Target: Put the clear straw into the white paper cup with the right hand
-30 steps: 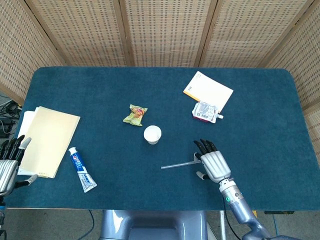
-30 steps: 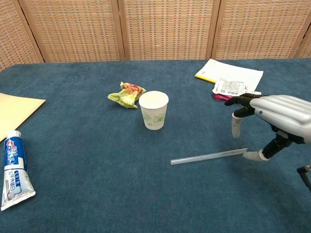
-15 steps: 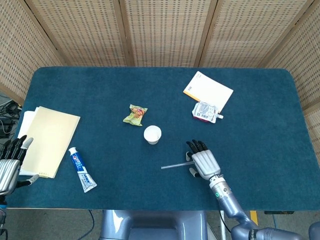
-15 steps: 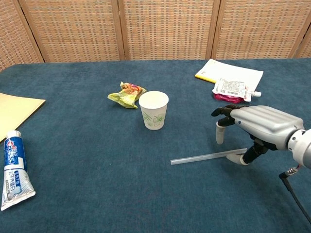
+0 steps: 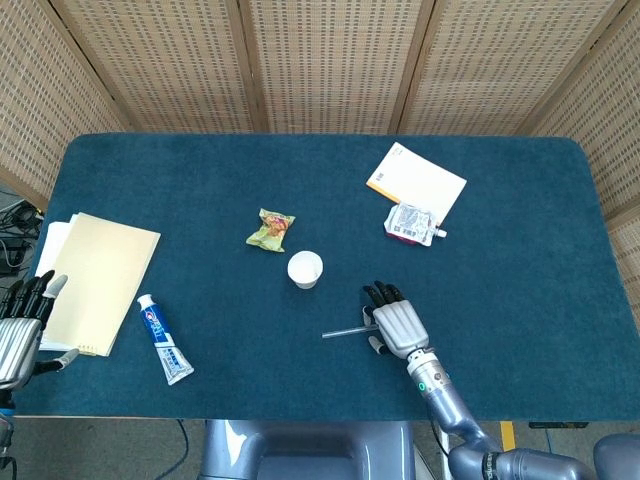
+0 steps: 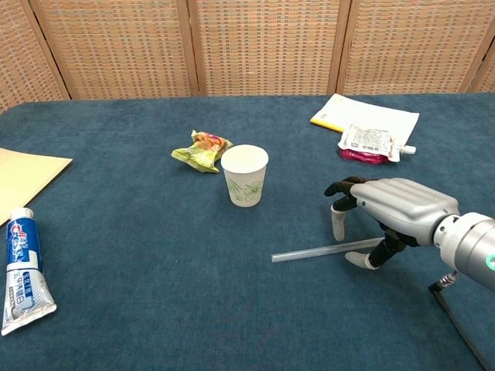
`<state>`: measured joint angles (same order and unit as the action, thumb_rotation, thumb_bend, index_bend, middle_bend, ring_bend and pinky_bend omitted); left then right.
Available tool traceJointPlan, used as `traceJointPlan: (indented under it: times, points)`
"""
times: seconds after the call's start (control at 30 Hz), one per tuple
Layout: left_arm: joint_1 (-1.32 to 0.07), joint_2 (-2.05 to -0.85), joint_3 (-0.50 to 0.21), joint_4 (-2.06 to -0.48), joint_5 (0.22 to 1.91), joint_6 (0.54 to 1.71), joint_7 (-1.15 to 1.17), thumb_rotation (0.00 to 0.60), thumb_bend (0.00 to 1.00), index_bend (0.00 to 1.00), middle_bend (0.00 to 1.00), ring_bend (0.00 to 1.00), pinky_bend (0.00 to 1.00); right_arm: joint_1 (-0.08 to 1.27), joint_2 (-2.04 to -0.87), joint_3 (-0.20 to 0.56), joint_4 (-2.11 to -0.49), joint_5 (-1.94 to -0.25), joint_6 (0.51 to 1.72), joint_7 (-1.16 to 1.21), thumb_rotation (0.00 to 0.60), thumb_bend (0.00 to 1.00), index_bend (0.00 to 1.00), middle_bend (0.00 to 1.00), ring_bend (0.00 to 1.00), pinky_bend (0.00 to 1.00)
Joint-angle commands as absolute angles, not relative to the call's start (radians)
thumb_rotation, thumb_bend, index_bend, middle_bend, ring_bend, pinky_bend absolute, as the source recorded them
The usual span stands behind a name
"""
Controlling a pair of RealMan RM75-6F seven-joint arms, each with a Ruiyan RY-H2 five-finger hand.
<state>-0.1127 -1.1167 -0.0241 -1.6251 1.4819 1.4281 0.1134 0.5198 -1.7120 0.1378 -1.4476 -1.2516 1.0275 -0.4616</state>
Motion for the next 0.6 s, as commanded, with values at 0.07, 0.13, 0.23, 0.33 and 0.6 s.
traceJointPlan:
  times: [0.07,0.13,0.23,0.33,0.6]
  points:
    - [-0.114,-1.118,-0.025,-1.624,1.478,1.424,0.114,0.600,0.00,0.00,0.00,0.00,0.00,0.529,-1.719,0.140,-1.437,-1.242,1.024,-0.462,0.600,0.52,0.51,0.19,0.01,0.16]
    - [-0.115,-1.118,-0.025,-1.624,1.477,1.423,0.114,0.600,0.00,0.00,0.00,0.00,0.00,0.532,-1.722,0.140,-1.432,-1.237,1.023,-0.462,0.600,0.52,0.51,0.19,0.01,0.16]
    - [-0.117,-1.119,-0.023,-1.624,1.478,1.421,0.117,0.600,0.00,0.00,0.00,0.00,0.00,0.538,-1.728,0.139,-1.423,-1.227,1.019,-0.463,0.600,0.53,0.52,0.19,0.01,0.16]
    - [-0.118,-1.120,-0.022,-1.626,1.479,1.419,0.122,0.600,0.00,0.00,0.00,0.00,0.00,0.544,-1.731,0.140,-1.415,-1.215,1.012,-0.463,0.600,0.53,0.52,0.20,0.01,0.16]
    - [-0.116,-1.118,-0.025,-1.626,1.476,1.425,0.119,0.600,0.00,0.00,0.00,0.00,0.00,0.554,-1.738,0.138,-1.399,-1.198,1.008,-0.461,0.600,0.53,0.53,0.20,0.01,0.17]
